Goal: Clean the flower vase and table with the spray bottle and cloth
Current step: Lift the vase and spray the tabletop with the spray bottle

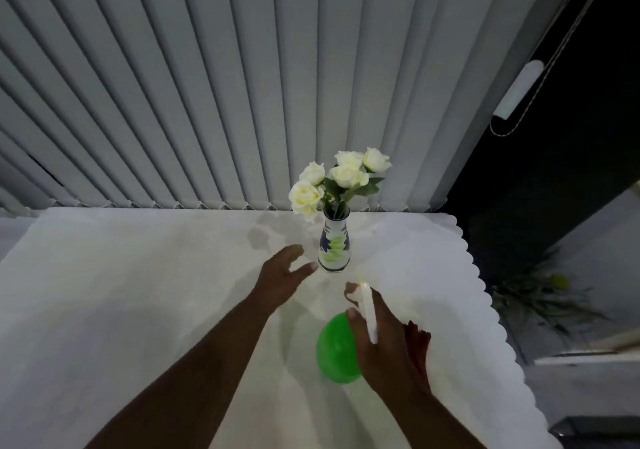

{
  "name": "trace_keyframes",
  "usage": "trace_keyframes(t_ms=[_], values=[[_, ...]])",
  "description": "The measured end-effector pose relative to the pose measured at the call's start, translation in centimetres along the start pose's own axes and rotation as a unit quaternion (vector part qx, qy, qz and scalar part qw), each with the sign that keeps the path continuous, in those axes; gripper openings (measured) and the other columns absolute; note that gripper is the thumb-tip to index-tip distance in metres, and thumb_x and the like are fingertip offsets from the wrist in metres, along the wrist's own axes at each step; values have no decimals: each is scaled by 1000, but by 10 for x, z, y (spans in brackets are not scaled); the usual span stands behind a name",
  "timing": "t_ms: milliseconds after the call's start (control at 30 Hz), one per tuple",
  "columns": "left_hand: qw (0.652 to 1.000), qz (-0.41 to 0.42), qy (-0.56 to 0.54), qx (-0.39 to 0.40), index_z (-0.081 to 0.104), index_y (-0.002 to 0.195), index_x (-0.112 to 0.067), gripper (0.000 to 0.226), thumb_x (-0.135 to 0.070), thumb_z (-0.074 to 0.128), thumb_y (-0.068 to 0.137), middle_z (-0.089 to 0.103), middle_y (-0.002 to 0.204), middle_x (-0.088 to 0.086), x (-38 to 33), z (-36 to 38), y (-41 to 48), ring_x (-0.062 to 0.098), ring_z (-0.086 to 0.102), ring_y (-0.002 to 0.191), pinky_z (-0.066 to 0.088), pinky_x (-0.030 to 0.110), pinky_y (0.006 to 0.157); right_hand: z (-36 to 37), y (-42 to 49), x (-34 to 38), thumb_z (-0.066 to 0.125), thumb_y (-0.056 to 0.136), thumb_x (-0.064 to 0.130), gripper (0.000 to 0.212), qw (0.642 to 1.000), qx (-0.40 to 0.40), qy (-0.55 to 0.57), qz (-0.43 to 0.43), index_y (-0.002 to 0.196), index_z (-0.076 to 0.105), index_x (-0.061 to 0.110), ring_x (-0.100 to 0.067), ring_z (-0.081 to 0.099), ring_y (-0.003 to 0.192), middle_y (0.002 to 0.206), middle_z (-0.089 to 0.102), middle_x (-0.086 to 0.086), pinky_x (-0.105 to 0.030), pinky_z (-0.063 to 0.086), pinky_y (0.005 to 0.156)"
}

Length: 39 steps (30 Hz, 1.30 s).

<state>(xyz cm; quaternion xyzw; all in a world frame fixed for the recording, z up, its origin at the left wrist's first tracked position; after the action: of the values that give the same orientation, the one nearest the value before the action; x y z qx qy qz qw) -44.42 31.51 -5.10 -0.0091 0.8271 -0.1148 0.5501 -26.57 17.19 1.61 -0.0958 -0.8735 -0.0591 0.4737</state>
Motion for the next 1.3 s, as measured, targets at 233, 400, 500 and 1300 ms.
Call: trace_keyframes(t_ms=[233,400,500,1300], values=[[998,8,-44,36,61,117,-27,74,-46,88,51,68,118,-5,-50,42,86,16,64,108,53,43,95,-85,-13,-31,55,90,23,38,995,-87,48,13,126,58,34,7,57,114,123,62,27,-7,41,94],[998,4,-62,12,61,112,-18,62,-21,90,56,66,113,-2,-66,46,94,19,63,104,50,33,94,-96,-14,-45,55,85,23,44,995,-83,39,23,128,59,26,5,60,111,118,67,20,-5,43,91],[997,5,-81,-3,60,96,-30,48,-17,88,60,66,101,-9,-77,41,86,16,63,97,52,30,90,-94,-6,-37,54,82,18,39,995,-82,54,29,119,65,22,4,66,94,105,70,19,-11,51,79],[991,105,-50,-61,56,121,-16,71,-25,88,58,61,111,-8,-164,-69,-30,9,62,99,50,27,90,-30,-35,-5,52,76,48,28,983,97,-110,110,101,54,60,8,66,76,64,70,24,-31,30,97]])
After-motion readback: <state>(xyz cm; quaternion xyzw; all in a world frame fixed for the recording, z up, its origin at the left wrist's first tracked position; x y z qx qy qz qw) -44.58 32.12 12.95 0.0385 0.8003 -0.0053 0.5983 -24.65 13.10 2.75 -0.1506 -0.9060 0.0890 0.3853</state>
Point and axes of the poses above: each hand's wrist, its own y-axis towards the middle knuckle, its own z-axis out of the palm, x = y × z, the point moved 9 cm from there along y, towards the middle knuckle
